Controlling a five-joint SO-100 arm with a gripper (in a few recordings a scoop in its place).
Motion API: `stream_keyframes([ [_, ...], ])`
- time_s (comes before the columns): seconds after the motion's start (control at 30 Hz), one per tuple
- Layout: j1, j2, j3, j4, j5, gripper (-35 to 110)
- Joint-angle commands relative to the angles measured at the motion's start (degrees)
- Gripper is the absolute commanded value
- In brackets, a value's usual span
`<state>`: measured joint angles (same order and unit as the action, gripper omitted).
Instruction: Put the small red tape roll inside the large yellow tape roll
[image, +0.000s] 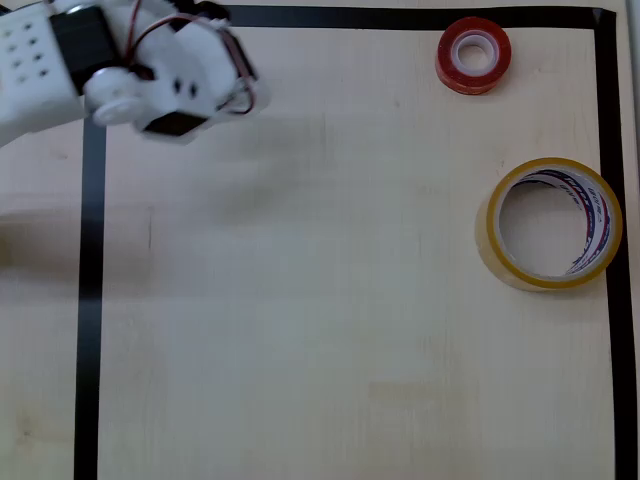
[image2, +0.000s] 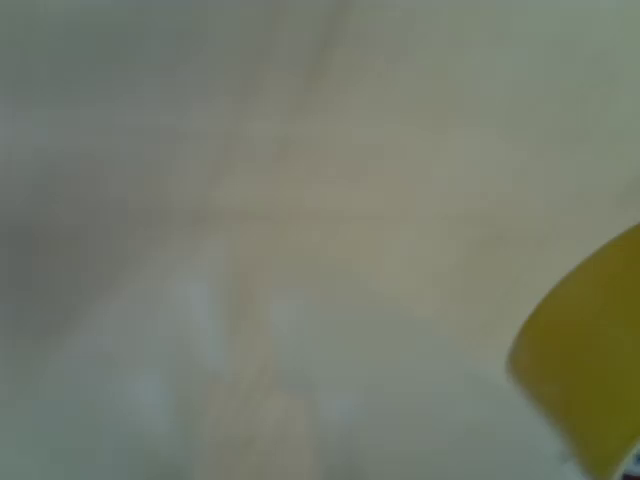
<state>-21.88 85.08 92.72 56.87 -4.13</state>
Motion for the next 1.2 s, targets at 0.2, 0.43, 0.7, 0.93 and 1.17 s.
stream_keyframes([
  [0.2,0.35,-12.04,-24.35,2.02,-1.76,0],
  [0.43,1.23,-31.03,-53.7,11.95,-2.11,0],
  [0.7,1.76,-49.75,-85.96,23.2,-2.11,0],
  [0.93,2.9,-61.44,-105.21,29.0,-2.11,0],
  [1.17,2.72,-62.14,-105.21,26.28,-2.11,0],
])
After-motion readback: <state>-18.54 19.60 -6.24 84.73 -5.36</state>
